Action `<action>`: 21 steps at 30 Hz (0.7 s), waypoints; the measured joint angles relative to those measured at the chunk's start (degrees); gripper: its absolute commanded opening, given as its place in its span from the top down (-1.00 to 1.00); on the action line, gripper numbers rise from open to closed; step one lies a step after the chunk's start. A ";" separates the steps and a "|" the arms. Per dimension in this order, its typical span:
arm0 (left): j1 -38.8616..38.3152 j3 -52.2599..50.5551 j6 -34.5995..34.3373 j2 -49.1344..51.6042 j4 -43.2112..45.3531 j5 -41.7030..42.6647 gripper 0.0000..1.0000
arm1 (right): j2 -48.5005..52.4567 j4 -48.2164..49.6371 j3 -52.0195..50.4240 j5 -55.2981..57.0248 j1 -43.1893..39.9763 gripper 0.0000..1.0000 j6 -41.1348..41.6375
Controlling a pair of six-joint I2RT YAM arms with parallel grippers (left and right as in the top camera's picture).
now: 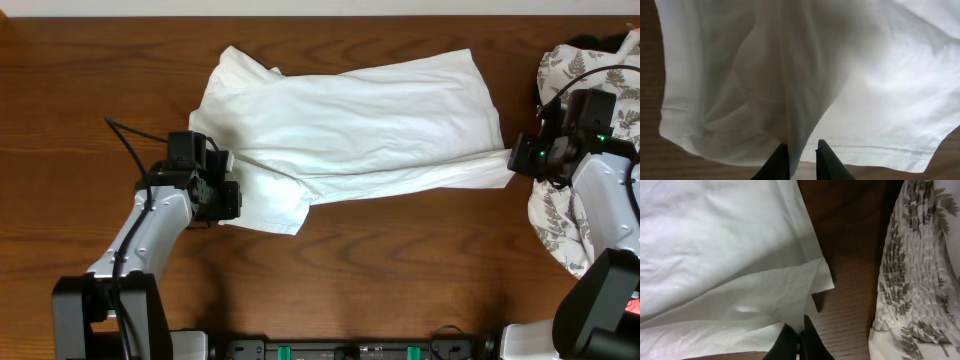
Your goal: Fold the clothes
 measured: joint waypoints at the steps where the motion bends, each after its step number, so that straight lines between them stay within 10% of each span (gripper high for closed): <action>1: 0.00 -0.02 0.00 0.00 0.24 0.00 0.63 | 0.00 0.00 0.00 0.00 0.00 0.97 -0.02; 21: 0.00 -0.35 -1.55 3.69 3.87 0.02 0.88 | 0.00 0.00 0.00 0.00 0.00 0.97 -0.02</action>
